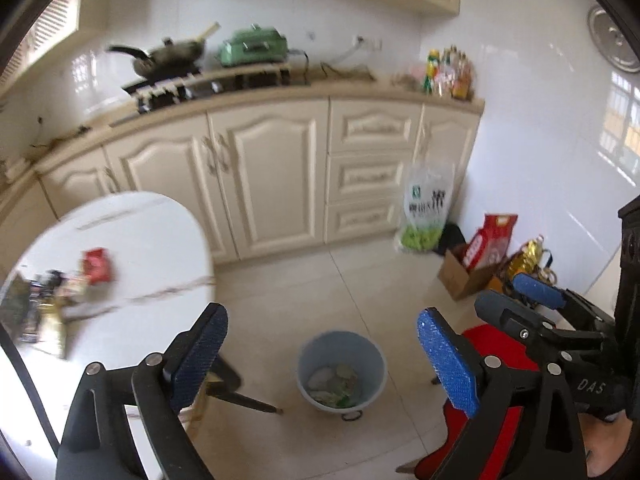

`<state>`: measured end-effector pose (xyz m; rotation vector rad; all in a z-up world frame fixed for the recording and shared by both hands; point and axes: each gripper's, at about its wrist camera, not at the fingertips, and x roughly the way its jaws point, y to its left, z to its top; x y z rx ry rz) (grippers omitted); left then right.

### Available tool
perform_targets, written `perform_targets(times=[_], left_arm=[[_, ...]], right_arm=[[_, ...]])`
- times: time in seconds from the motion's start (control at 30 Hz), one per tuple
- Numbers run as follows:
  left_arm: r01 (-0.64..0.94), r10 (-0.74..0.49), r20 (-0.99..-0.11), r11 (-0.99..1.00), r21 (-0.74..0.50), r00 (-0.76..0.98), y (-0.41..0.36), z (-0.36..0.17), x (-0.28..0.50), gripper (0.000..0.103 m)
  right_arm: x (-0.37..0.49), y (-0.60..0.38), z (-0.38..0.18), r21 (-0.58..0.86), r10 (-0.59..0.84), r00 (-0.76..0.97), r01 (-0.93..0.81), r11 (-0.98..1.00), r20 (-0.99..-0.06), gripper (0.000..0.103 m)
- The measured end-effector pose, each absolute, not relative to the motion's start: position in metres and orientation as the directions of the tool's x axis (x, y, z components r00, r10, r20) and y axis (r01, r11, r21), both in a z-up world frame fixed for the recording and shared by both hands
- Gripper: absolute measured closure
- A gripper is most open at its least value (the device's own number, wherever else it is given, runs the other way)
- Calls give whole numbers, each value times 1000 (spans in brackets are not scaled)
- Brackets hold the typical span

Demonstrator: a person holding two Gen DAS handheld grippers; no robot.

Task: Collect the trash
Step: 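Move both open tools back over the trash on the table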

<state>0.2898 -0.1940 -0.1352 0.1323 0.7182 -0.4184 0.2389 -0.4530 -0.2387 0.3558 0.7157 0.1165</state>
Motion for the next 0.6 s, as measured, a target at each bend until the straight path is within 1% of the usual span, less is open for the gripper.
perform_targets(times=[0.07,0.13,0.17,0.23,0.4,0.47,0.6], left_arm=[[396,-309,-631,918,-3,711,-172,-119,267,5],[366,-282,-605,931,17,744,-142,-108,245,4],[352,-269,-598,936,24,755,-122,-103,230,4],[315,-238,-579,949,34,780,-90,-97,206,2],[217,-158,-567,975,37,809,-24,-89,158,2],[157,-103,-566,986,48,818,4,-87,144,2],[43,-1,-592,997,58,806,56,-90,130,1]], right_arm=[[234,-435,-221,342,232,764,-16,939,-602,6],[233,-419,-209,335,244,772,-43,941,-587,5],[233,-406,-201,327,252,776,-62,943,-579,0],[236,-387,-192,315,267,774,-93,945,-574,0],[250,-319,-171,279,333,756,-206,938,-564,0],[261,-288,-166,265,365,738,-256,930,-567,0],[285,-232,-163,252,417,697,-333,909,-583,0]])
